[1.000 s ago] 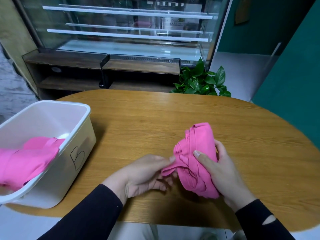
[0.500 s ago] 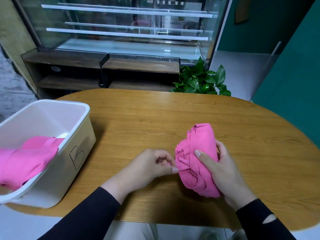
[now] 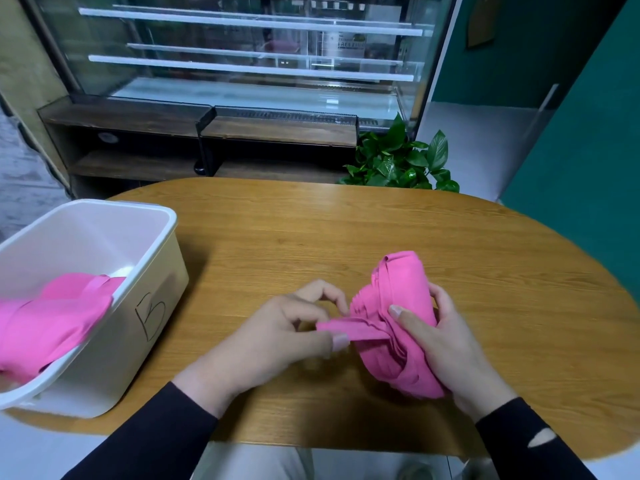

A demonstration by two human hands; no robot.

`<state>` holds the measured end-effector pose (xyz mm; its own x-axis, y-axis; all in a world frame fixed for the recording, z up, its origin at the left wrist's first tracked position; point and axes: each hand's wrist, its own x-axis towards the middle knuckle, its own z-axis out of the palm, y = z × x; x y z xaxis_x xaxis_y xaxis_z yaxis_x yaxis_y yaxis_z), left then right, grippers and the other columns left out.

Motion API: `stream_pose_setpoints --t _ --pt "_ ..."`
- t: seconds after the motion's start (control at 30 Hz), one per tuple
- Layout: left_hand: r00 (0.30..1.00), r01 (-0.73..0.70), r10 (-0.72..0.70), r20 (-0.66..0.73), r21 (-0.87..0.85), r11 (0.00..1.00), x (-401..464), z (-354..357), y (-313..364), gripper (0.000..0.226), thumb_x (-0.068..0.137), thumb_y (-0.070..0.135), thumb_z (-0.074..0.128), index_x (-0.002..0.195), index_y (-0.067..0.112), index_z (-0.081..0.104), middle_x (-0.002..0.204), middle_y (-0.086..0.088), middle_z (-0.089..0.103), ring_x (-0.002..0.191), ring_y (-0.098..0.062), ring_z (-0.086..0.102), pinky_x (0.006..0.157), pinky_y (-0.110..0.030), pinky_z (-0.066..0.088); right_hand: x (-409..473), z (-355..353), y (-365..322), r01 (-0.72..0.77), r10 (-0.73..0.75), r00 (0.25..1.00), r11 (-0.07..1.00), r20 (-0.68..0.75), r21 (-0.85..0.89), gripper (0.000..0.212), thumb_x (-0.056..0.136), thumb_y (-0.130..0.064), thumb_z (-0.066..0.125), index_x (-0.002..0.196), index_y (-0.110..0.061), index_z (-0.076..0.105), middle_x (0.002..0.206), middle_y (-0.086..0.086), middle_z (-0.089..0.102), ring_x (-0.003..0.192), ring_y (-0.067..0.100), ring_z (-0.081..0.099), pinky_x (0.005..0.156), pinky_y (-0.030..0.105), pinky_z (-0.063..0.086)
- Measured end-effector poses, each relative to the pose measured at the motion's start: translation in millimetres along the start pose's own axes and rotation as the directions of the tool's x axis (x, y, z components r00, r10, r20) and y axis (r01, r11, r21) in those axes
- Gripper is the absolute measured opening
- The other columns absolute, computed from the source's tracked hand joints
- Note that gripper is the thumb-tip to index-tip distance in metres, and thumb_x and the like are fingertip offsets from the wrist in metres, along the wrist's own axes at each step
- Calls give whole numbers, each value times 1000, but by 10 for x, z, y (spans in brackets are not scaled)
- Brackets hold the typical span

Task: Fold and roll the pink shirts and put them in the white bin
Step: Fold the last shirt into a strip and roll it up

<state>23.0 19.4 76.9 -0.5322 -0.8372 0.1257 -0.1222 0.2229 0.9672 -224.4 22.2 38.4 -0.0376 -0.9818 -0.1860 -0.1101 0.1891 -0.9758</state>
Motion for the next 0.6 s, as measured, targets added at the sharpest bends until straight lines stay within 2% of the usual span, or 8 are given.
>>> stream_pose_setpoints --t 0.1,0.23,0.3,0.37,0.43,0.47,0.53,0.6 --pt "987 -82 56 -148 -179 980 10 29 80 28 81 26 73 55 17 69 80 1 56 87 -24 54 82 -34 40 -40 89 19 -13 14 998 1000 64 -4 73 77 -46 80 138 -39 42 114 9 72 86 27 76 74 48 63" --pt "986 -126 64 -152 -442 888 4 59 107 35 84 35 76 62 7 72 73 -11 64 81 -29 58 76 -35 46 -91 201 27 -10 10 998 1000 69 -9 86 61 -65 84 135 -43 45 115 4 72 91 25 76 77 47 62" --pt "989 -117 66 -129 -433 894 -8 70 91 41 88 35 71 70 -1 73 71 -12 66 78 -27 59 81 -35 47 -113 239 42 4 -3 997 1000 72 -7 79 65 -62 83 133 -45 47 116 3 72 93 24 75 80 48 62" --pt "983 -123 53 -174 -427 896 -26 81 60 33 86 24 67 83 -8 75 66 -12 66 75 -25 60 87 -32 47 -143 264 38 28 -29 998 1000 57 15 71 73 -54 82 134 -43 47 114 3 73 92 23 75 81 48 61" --pt "973 -121 8 -229 -485 866 -41 103 46 30 79 12 60 96 -8 74 64 -14 66 68 -24 63 85 -29 49 -170 284 23 40 -42 998 998 43 42 68 76 -46 80 135 -39 46 113 3 73 90 23 76 80 47 62" --pt "965 -118 -22 -263 -504 856 -35 123 47 31 77 5 57 102 -4 74 69 -17 69 64 -24 64 82 -28 51 -183 300 18 40 -42 998 997 42 62 70 76 -44 79 137 -38 46 113 3 73 90 23 76 79 45 62" --pt "921 -77 -134 -367 -506 859 3 157 50 37 83 -7 50 105 5 77 92 -22 74 55 -23 64 69 -28 53 -218 351 2 56 -57 998 994 7 93 75 72 -47 78 139 -38 44 117 2 70 92 21 76 78 42 63" --pt "869 -17 -244 -431 -518 855 43 186 57 36 93 -9 50 110 12 75 109 -17 74 53 -17 63 58 -26 51 -246 406 -8 115 -110 990 991 -89 64 77 71 -49 79 138 -38 43 120 -3 68 95 10 73 79 34 62"
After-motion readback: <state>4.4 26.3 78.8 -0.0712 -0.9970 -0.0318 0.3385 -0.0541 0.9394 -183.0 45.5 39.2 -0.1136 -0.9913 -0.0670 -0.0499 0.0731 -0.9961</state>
